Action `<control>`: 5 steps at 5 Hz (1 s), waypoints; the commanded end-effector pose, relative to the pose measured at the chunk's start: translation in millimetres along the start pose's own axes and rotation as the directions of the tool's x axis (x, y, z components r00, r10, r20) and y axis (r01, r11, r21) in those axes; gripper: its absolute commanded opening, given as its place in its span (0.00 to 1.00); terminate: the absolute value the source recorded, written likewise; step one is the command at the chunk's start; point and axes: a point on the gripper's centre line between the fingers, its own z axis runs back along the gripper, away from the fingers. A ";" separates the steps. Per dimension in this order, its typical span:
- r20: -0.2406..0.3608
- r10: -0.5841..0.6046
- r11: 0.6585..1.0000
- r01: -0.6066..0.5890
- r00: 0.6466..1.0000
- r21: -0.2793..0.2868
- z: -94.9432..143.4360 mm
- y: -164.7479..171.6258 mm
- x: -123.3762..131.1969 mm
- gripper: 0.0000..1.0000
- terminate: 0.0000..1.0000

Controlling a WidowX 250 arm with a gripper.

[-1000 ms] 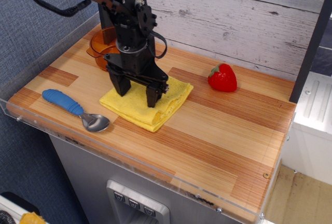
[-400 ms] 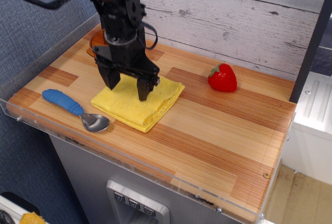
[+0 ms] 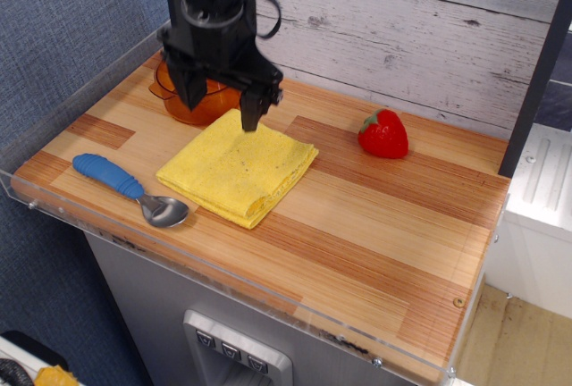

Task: Move the yellow cloth just behind the spatula

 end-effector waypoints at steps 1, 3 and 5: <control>0.064 0.031 0.999 -0.032 0.997 0.009 41.6 -5.7 10.3 1.00 0.00; 0.083 0.023 0.998 -0.018 0.996 -0.056 69.7 -51.6 52.1 1.00 0.00; 0.137 0.024 0.995 -0.010 0.990 -0.103 83.4 -65.5 85.1 1.00 0.00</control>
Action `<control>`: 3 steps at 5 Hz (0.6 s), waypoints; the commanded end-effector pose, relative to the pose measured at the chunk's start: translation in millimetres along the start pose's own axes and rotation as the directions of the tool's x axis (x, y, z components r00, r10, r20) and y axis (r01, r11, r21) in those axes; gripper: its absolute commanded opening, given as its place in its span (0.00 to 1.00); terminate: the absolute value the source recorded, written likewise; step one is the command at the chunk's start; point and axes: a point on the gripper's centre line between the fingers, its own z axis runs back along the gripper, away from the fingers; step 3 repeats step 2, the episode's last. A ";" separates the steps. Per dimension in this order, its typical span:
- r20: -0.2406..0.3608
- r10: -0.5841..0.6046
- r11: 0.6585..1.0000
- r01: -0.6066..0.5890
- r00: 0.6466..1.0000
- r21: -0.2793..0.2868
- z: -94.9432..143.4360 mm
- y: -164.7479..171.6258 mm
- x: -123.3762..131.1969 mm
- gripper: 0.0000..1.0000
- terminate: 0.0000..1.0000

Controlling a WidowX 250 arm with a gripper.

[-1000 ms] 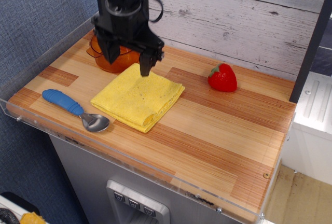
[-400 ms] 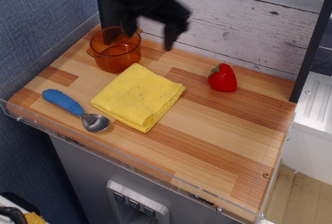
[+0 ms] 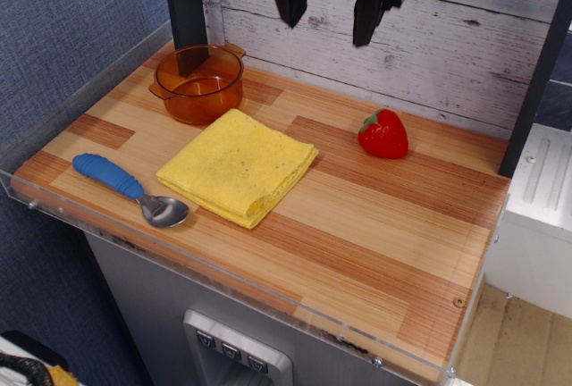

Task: Move the yellow cloth just behind the spatula

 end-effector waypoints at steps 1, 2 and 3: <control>0.097 -0.022 0.996 0.030 0.995 -0.083 16.2 -9.6 24.3 1.00 0.00; 0.097 -0.022 0.996 0.030 0.995 -0.083 16.2 -9.6 24.3 1.00 1.00; 0.097 -0.022 0.996 0.030 0.995 -0.083 16.2 -9.6 24.3 1.00 1.00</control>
